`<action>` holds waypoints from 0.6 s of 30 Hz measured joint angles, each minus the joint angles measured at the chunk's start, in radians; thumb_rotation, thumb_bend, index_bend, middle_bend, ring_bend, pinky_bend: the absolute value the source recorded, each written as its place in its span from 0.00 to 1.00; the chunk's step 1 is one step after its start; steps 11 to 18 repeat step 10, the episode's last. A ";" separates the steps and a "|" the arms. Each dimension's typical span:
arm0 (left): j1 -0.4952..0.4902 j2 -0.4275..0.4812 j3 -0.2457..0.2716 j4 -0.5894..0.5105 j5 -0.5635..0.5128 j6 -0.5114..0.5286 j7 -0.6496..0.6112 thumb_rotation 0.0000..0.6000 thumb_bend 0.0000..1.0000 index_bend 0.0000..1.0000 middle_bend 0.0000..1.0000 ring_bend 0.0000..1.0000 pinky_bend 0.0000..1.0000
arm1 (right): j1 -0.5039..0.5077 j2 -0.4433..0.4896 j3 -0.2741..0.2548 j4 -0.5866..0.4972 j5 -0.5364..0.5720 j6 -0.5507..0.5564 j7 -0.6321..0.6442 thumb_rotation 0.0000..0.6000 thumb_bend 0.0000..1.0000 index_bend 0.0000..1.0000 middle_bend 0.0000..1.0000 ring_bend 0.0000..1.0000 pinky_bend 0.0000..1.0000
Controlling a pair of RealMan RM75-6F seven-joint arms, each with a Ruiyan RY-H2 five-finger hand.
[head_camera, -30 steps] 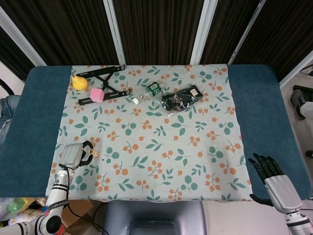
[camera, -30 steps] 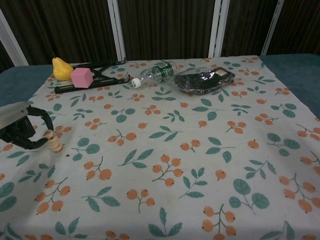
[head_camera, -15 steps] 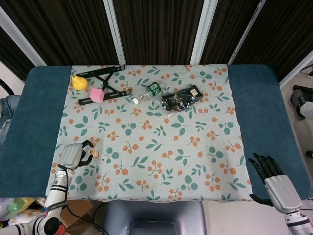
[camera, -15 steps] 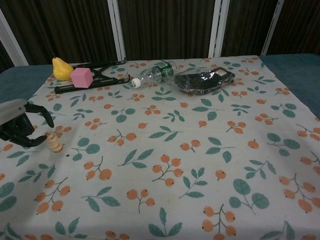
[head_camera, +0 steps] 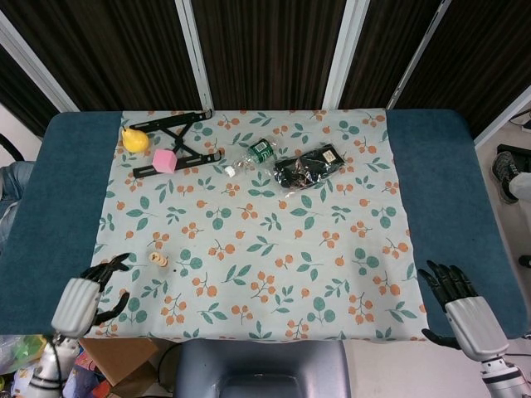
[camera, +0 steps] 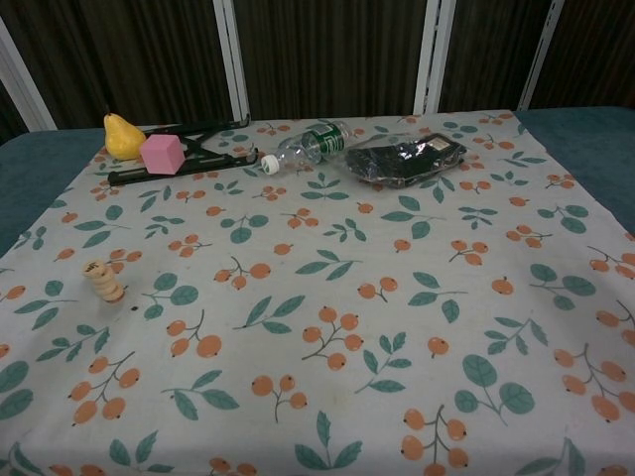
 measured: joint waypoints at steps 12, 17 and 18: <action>0.069 0.105 0.065 0.030 0.071 0.027 -0.073 1.00 0.38 0.03 0.03 0.00 0.00 | -0.006 -0.006 -0.009 0.007 -0.024 0.016 -0.003 1.00 0.20 0.00 0.00 0.00 0.05; 0.069 0.105 0.065 0.030 0.071 0.027 -0.073 1.00 0.38 0.03 0.03 0.00 0.00 | -0.006 -0.006 -0.009 0.007 -0.024 0.016 -0.003 1.00 0.20 0.00 0.00 0.00 0.05; 0.069 0.105 0.065 0.030 0.071 0.027 -0.073 1.00 0.38 0.03 0.03 0.00 0.00 | -0.006 -0.006 -0.009 0.007 -0.024 0.016 -0.003 1.00 0.20 0.00 0.00 0.00 0.05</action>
